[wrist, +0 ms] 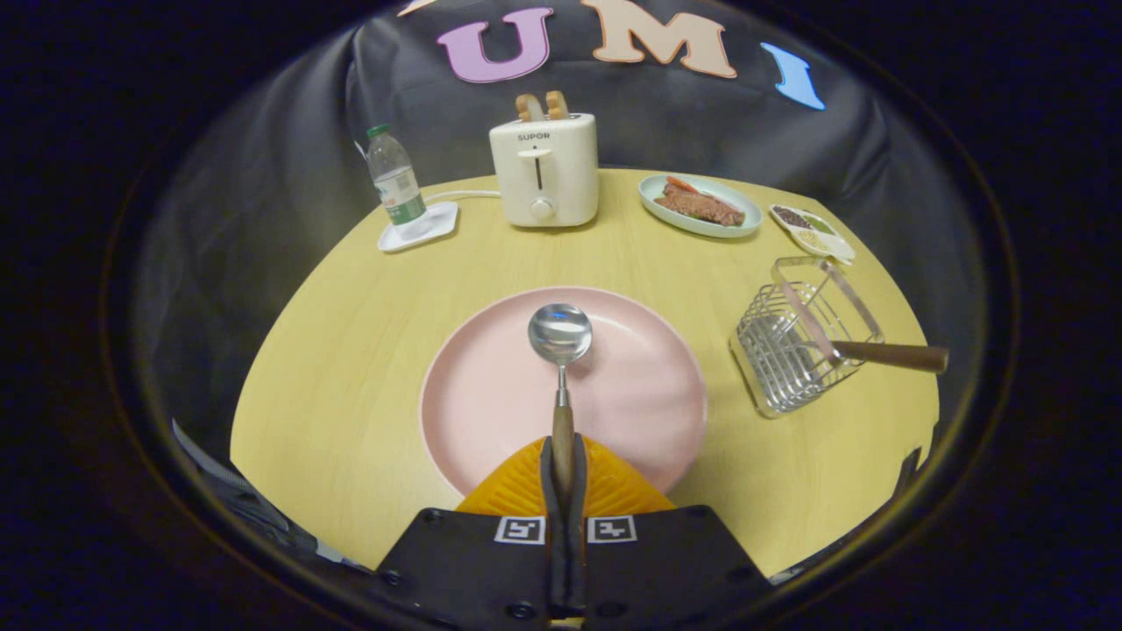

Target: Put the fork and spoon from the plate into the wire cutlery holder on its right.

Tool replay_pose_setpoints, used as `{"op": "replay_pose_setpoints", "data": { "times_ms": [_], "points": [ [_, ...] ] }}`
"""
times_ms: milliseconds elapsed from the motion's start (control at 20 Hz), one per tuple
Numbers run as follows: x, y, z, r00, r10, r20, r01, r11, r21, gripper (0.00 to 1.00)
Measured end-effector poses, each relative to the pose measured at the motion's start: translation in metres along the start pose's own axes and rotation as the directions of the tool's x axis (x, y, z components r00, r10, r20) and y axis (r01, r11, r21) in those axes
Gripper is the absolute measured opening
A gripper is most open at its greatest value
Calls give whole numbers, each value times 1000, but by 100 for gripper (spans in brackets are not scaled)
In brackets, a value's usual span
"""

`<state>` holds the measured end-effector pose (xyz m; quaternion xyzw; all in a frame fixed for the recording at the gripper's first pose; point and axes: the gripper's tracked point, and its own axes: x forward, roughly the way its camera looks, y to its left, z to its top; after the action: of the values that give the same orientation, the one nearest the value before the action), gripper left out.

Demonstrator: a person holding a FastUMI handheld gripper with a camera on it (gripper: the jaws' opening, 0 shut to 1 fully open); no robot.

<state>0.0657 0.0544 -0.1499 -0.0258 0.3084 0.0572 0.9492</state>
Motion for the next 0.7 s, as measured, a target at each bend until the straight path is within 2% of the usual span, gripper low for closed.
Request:
{"op": "replay_pose_setpoints", "data": {
  "times_ms": [250,700],
  "points": [
    [-30,-29,31,1000,-2,10,2,1000,-10,3],
    [-75,-112,91,997,-75,11,75,997,-15,3]
  ]
}}
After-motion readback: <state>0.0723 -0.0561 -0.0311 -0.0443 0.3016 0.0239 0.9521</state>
